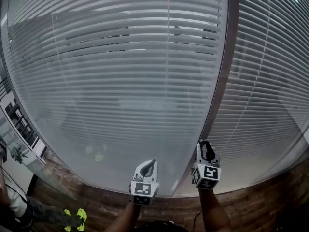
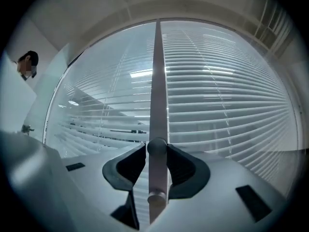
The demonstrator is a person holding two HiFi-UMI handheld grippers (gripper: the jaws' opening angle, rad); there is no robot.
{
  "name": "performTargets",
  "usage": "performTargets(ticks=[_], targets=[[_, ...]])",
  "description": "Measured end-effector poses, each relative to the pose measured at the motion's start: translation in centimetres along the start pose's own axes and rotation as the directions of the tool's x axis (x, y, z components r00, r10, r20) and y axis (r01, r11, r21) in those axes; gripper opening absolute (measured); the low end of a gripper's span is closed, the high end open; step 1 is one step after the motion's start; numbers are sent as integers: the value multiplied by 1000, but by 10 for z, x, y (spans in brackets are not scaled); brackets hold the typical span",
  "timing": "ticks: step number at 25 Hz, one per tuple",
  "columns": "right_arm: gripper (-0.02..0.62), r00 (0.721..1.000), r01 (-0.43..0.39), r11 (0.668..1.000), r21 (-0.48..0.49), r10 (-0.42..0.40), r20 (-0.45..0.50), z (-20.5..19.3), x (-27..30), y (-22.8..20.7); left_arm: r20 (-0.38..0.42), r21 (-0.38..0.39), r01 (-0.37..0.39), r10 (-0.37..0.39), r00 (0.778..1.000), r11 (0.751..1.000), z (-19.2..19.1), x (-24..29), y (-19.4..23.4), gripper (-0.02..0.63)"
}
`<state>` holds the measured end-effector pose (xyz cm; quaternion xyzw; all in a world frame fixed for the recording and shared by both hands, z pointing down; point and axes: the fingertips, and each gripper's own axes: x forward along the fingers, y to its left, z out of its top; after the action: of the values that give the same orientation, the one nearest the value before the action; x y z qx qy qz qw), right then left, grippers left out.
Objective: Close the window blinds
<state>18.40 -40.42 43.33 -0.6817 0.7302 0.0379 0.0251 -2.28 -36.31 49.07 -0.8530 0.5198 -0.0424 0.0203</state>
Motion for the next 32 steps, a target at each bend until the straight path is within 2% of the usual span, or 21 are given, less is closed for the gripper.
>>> performTargets(ticks=[2, 6, 8, 12, 15, 17, 19, 21, 24, 26, 29, 32], targets=[[130, 1000, 17, 1000, 19, -17, -2, -1, -1, -2, -38, -18, -2, 1, 999, 1000, 1, -4, -1, 0], [126, 1000, 5, 1000, 20, -5, -12, -1, -1, -2, -1, -2, -14, 14, 1000, 1000, -3, -4, 6, 0], [126, 1000, -6, 1000, -4, 6, -9, 0, -1, -2, -15, -11, -17, 17, 1000, 1000, -3, -6, 7, 0], [124, 999, -31, 996, -82, 31, -8, 1, 0, 1, 0, 2, -10, 10, 1000, 1000, -1, -5, 4, 0], [123, 999, -30, 988, -154, 27, -22, 4, 0, 1, -46, -13, 10, -10, 999, 1000, 0, -7, -5, 0], [123, 999, -26, 975, -222, 20, -28, 6, -1, 2, -48, -12, 17, -17, 999, 1000, 0, -6, -7, 0], [123, 999, -45, 946, -320, 35, -38, 2, 1, 4, -46, -9, 19, -19, 999, 1000, 1, -7, -7, 0], [123, 996, -69, 888, -455, 38, -76, 1, 0, 7, -43, -7, 17, -18, 999, 1000, 1, -7, -6, 0], [123, 993, -96, 747, -658, 26, -116, 0, -1, 11, -32, -10, 15, -15, 999, 1000, 1, -5, -5, 0], [123, 993, -100, 632, -768, 11, -120, -3, -1, 11, -27, -12, 17, -17, 999, 1000, 1, -3, -6, 0], [123, 992, -118, 455, -883, 11, -127, -3, -3, 13, -28, -12, 24, -24, 999, 1000, 2, -5, -7, 0], [123, 988, -152, 247, -957, 26, -150, -5, -5, 15, -30, -16, 27, -27, 999, 1000, 0, -7, -9, 0]])
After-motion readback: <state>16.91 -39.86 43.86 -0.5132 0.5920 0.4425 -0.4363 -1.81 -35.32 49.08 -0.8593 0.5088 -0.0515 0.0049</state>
